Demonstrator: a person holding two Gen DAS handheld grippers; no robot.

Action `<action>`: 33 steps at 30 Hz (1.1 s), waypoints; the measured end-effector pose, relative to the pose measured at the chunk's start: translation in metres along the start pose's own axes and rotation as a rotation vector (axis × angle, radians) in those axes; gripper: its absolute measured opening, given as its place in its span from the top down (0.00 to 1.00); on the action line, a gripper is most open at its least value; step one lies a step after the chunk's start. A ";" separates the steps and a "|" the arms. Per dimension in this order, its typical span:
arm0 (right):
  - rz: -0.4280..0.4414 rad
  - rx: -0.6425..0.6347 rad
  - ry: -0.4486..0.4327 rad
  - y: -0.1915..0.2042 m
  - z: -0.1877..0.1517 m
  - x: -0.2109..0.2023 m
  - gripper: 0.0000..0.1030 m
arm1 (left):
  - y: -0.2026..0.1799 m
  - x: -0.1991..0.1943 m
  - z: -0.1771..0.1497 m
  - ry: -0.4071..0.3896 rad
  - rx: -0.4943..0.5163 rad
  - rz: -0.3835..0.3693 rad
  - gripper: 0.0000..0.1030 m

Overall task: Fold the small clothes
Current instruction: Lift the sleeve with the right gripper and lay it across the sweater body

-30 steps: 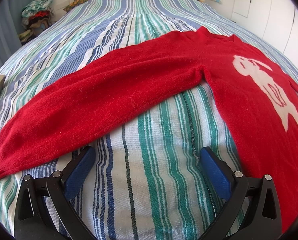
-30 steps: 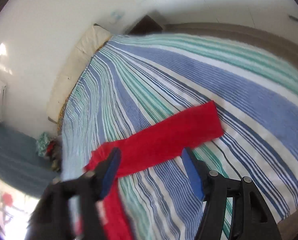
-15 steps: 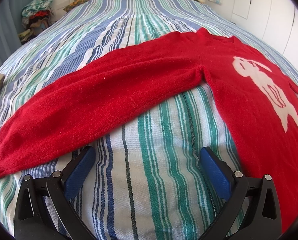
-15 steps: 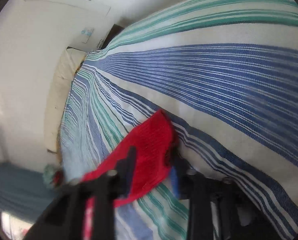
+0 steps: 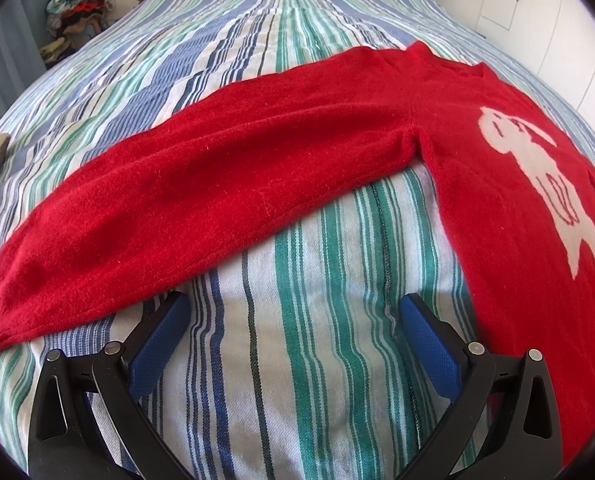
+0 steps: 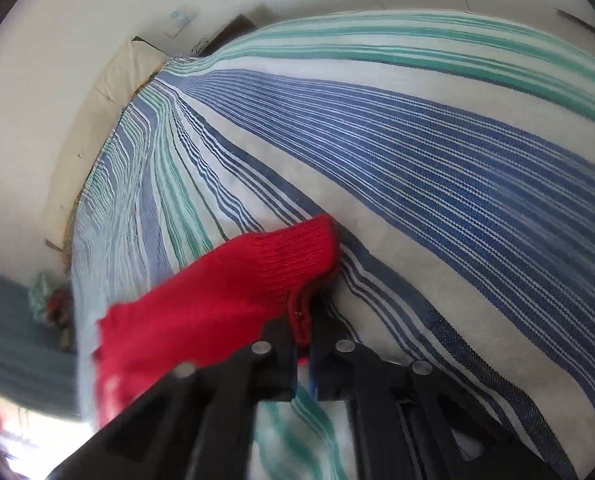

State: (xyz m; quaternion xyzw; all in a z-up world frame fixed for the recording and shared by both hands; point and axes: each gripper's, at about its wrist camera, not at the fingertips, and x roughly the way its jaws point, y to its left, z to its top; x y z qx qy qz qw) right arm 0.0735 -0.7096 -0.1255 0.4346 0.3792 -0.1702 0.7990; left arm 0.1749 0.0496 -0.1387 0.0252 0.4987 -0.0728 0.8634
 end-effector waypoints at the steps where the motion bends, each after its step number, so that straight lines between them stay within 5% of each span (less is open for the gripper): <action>1: -0.018 -0.003 -0.016 0.001 0.000 -0.003 0.97 | 0.000 -0.002 0.003 0.021 0.000 0.010 0.00; 3: -0.072 -0.034 -0.062 0.011 0.003 -0.015 0.97 | 0.001 -0.014 0.003 0.027 -0.012 0.018 0.02; 7: -0.084 -0.184 -0.158 0.073 0.012 -0.052 0.96 | 0.010 -0.054 -0.013 -0.085 -0.038 0.004 0.01; 13: 0.131 -0.501 -0.138 0.241 -0.017 -0.084 0.96 | 0.030 -0.071 -0.045 -0.191 -0.118 -0.009 0.01; 20: 0.396 -0.752 0.050 0.424 -0.127 -0.040 0.96 | 0.045 -0.073 -0.043 -0.195 -0.188 -0.062 0.01; 27: 0.495 -0.842 0.195 0.494 -0.251 0.043 0.94 | 0.056 -0.062 -0.050 -0.163 -0.256 -0.075 0.01; 29: 0.502 -0.814 0.305 0.498 -0.277 0.078 0.79 | 0.058 -0.059 -0.052 -0.153 -0.265 -0.068 0.01; 30: 0.507 -0.779 0.397 0.496 -0.287 0.096 0.46 | 0.058 -0.059 -0.052 -0.153 -0.269 -0.064 0.01; 31: 0.509 -0.740 0.476 0.492 -0.296 0.110 0.24 | 0.058 -0.059 -0.052 -0.155 -0.271 -0.062 0.01; 33: 0.544 -0.684 0.524 0.481 -0.300 0.116 0.24 | 0.057 -0.059 -0.053 -0.156 -0.270 -0.066 0.01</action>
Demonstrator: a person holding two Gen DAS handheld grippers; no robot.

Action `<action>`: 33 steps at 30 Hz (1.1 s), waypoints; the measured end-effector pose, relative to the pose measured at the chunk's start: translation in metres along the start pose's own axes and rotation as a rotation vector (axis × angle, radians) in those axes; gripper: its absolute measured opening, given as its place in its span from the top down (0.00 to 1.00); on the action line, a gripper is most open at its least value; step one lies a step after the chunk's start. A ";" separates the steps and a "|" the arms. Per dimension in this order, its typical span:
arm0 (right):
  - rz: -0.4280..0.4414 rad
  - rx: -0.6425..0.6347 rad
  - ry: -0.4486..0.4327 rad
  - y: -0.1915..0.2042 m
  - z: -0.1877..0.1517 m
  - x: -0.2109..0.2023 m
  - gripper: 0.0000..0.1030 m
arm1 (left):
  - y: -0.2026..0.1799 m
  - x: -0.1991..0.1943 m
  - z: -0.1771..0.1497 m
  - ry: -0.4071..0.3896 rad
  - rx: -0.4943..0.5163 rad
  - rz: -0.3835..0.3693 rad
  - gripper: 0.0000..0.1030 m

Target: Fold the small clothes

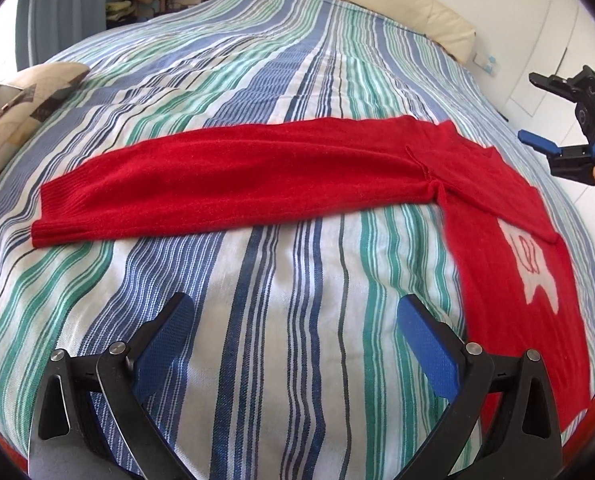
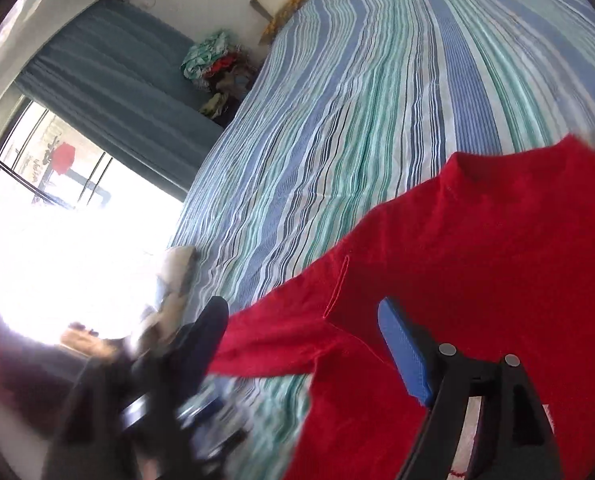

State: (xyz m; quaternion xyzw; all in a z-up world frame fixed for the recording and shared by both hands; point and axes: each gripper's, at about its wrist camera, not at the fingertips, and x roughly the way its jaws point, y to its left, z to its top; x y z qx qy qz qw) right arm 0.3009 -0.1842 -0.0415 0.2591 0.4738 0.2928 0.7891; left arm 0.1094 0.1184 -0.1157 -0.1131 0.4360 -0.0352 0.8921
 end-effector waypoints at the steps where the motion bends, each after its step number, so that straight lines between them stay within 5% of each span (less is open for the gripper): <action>1: 0.028 0.011 -0.014 -0.005 -0.003 -0.007 0.24 | -0.001 0.001 0.000 0.003 0.002 -0.001 0.01; 3: 0.020 0.031 -0.045 -0.020 -0.003 -0.030 0.24 | -0.002 0.005 0.000 0.010 0.011 0.005 0.01; 6: -0.110 0.022 -0.060 -0.048 0.004 -0.066 0.25 | -0.008 0.013 -0.002 0.021 0.035 0.035 0.01; 11: -0.183 0.181 0.070 -0.130 -0.005 -0.083 0.40 | -0.018 0.021 -0.006 0.023 0.099 0.100 0.01; 13: -0.395 0.194 0.100 -0.164 -0.013 -0.081 0.46 | -0.019 0.021 -0.009 0.021 0.114 0.114 0.01; 14: -0.506 0.194 0.098 -0.180 -0.017 -0.085 0.56 | -0.020 0.021 -0.010 0.020 0.120 0.118 0.01; 15: -0.538 0.215 0.066 -0.194 -0.018 -0.096 0.80 | -0.020 0.020 -0.011 0.018 0.125 0.121 0.01; 16: -0.538 0.231 0.022 -0.201 -0.019 -0.109 0.83 | -0.021 0.020 -0.012 0.016 0.129 0.123 0.01; 18: -0.540 0.194 -0.075 -0.198 -0.018 -0.138 0.75 | -0.021 0.022 -0.012 0.018 0.135 0.128 0.01; 21: -0.532 0.016 -0.074 -0.176 -0.023 -0.158 0.37 | -0.022 0.025 -0.011 0.020 0.140 0.133 0.01; 24: -0.600 -0.238 0.029 -0.153 -0.048 -0.147 0.36 | -0.023 0.026 -0.012 0.016 0.148 0.142 0.01; 27: -0.682 -0.350 0.116 -0.153 -0.068 -0.123 0.36 | -0.024 0.025 -0.013 0.012 0.150 0.144 0.01; 31: -0.872 -0.364 0.017 -0.169 -0.065 -0.117 0.43 | -0.025 0.024 -0.015 0.008 0.157 0.151 0.01; 33: -0.891 -0.252 -0.037 -0.191 -0.063 -0.131 0.42 | -0.025 0.024 -0.015 0.006 0.159 0.153 0.01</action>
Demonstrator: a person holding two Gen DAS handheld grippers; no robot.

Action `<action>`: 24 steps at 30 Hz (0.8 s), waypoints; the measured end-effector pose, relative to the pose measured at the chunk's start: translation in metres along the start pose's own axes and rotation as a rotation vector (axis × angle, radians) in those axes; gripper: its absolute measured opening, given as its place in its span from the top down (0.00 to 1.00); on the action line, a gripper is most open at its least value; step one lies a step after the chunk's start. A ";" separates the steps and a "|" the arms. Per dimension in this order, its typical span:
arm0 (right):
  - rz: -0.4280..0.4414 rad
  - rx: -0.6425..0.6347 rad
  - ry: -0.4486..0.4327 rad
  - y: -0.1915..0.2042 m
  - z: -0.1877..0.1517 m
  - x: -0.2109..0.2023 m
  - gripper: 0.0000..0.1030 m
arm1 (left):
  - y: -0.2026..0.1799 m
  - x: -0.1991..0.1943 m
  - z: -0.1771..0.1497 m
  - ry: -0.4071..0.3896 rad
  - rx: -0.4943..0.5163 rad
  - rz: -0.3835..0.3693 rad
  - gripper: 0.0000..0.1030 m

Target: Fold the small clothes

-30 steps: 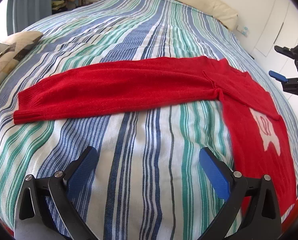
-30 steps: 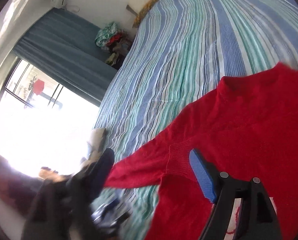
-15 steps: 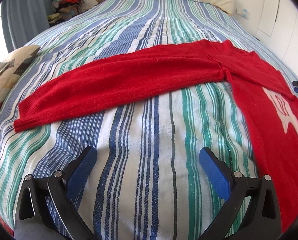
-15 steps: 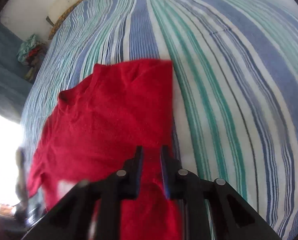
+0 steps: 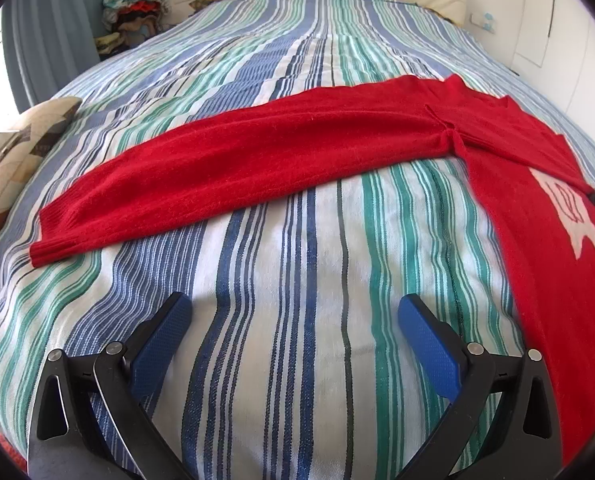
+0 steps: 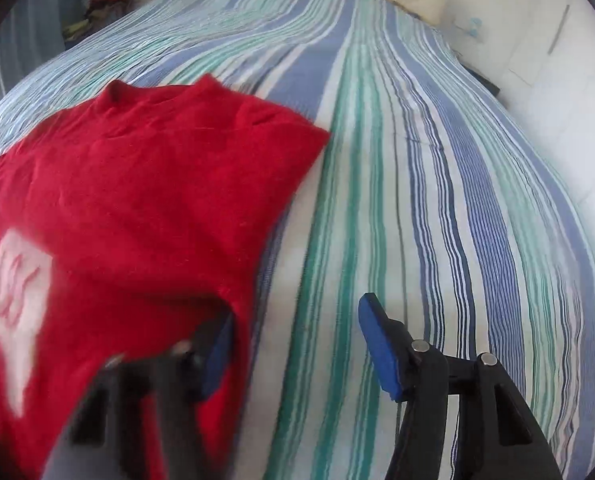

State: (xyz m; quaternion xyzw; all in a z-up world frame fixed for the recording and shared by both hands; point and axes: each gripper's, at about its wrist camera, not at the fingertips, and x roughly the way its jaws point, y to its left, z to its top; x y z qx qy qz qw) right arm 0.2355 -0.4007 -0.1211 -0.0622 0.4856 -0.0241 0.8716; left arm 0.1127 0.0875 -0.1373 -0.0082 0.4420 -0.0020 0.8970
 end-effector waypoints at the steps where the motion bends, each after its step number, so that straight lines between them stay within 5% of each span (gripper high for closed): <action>1: -0.002 0.035 0.006 -0.007 -0.005 0.003 0.41 | 0.000 0.000 0.000 0.000 0.001 0.000 0.01; 5: -0.041 -0.039 -0.015 -0.003 -0.016 -0.003 0.41 | -0.001 0.003 0.002 0.006 0.001 0.001 0.01; 9: 0.026 -0.021 0.003 -0.013 -0.008 -0.018 0.37 | -0.001 0.003 0.002 0.007 0.001 0.000 0.01; 14: 0.300 0.113 -0.056 -0.025 0.036 -0.050 0.38 | -0.002 0.004 0.002 0.006 0.004 0.005 0.00; 17: 0.529 0.204 0.034 -0.012 0.072 -0.028 0.42 | -0.003 0.004 0.001 0.004 0.007 0.010 0.00; 19: 0.588 0.229 0.077 -0.001 0.087 -0.008 0.43 | -0.003 0.004 0.000 0.004 0.006 0.010 0.00; 21: 0.512 0.251 0.121 0.004 0.092 0.020 0.43 | -0.003 0.004 0.001 0.004 0.007 0.010 0.00; 24: 0.197 0.278 0.212 -0.015 0.084 0.059 0.57 | -0.003 0.004 0.001 0.005 0.006 0.009 0.00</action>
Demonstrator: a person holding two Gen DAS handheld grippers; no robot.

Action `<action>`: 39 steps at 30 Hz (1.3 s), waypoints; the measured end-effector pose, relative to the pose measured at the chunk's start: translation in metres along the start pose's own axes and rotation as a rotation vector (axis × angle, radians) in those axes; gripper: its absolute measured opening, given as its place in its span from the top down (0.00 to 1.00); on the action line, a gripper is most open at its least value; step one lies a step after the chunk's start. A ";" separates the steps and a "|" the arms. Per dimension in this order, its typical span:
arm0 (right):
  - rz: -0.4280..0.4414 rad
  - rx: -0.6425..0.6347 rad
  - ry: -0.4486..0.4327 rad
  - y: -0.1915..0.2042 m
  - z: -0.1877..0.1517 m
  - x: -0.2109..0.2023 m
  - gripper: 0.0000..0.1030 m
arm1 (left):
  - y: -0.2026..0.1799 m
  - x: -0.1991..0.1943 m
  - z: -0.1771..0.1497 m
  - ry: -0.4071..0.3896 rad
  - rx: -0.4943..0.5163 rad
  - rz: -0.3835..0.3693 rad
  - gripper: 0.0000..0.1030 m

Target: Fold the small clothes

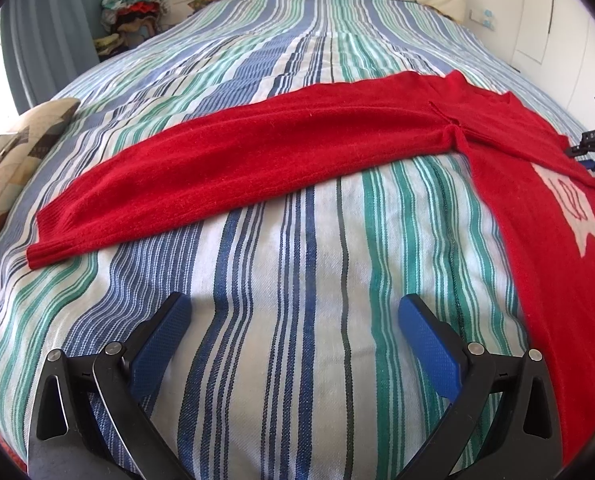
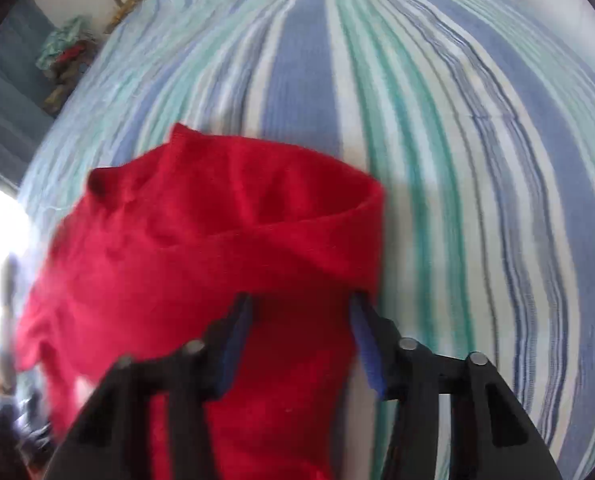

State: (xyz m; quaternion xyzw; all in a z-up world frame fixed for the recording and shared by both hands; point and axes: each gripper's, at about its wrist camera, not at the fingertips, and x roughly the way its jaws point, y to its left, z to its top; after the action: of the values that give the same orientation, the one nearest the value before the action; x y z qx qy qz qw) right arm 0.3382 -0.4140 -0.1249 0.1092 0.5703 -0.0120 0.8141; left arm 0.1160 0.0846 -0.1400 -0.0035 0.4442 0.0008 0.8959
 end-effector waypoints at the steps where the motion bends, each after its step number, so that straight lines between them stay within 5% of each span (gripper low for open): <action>1: 0.023 0.059 -0.033 -0.012 -0.001 -0.005 0.56 | 0.000 0.000 0.000 0.001 0.000 0.000 0.00; 4: 0.116 0.118 -0.120 -0.026 -0.008 -0.031 0.53 | -0.002 0.002 0.000 0.004 0.001 0.002 0.00; 6: 0.282 0.063 -0.130 -0.019 -0.019 -0.050 0.53 | -0.002 0.003 0.000 0.002 0.001 0.006 0.00; 9: 0.515 0.027 -0.061 -0.009 -0.042 -0.057 0.53 | -0.003 0.003 0.000 -0.002 0.002 0.012 0.00; 10: 0.518 0.028 -0.013 -0.006 -0.052 -0.050 0.54 | -0.003 0.003 0.000 -0.003 0.002 0.013 0.00; 11: 0.439 0.027 0.025 -0.005 -0.060 -0.038 0.54 | -0.003 0.003 0.000 -0.005 0.002 0.014 0.00; 12: 0.331 0.024 0.048 -0.010 -0.066 -0.027 0.67 | -0.003 0.003 -0.001 -0.008 0.001 0.015 0.00; 13: 0.289 0.047 0.042 -0.018 -0.070 -0.021 0.97 | -0.003 0.002 -0.002 -0.011 0.001 0.016 0.00; 14: 0.269 0.099 0.018 -0.028 -0.072 -0.021 0.99 | -0.003 0.002 -0.002 -0.014 0.002 0.018 0.00; 17: 0.222 0.182 -0.096 -0.044 -0.078 -0.043 0.82 | -0.003 0.002 -0.003 -0.017 0.007 0.020 0.00; 20: 0.369 0.133 -0.117 -0.032 -0.083 -0.062 0.82 | -0.004 0.003 -0.002 -0.015 0.009 0.023 0.00; 22: 0.445 0.071 -0.085 -0.018 -0.088 -0.063 0.67 | -0.004 0.003 -0.002 -0.016 0.010 0.024 0.00; 24: 0.340 0.019 -0.034 -0.014 -0.095 -0.051 0.57 | -0.004 0.003 -0.002 -0.018 0.008 0.022 0.00; 26: 0.248 0.030 -0.001 -0.028 -0.102 -0.037 0.68 | -0.004 0.002 -0.003 -0.023 0.005 0.021 0.00; 32: 0.176 0.094 -0.156 -0.072 -0.148 -0.083 0.46 | -0.004 0.001 -0.004 -0.021 0.004 0.020 0.00; 36: 0.000 0.050 -0.254 -0.096 -0.193 -0.118 0.29 | -0.005 0.002 -0.003 -0.005 0.004 0.019 0.00; 39: -0.101 0.069 -0.271 -0.122 -0.221 -0.120 0.26 | -0.003 0.003 -0.002 0.007 0.003 0.012 0.00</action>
State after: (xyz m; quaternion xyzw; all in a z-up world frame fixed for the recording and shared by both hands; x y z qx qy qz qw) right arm 0.0738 -0.5030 -0.1049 0.1057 0.4590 -0.0873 0.8778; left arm 0.1164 0.0813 -0.1436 0.0007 0.4472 0.0055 0.8944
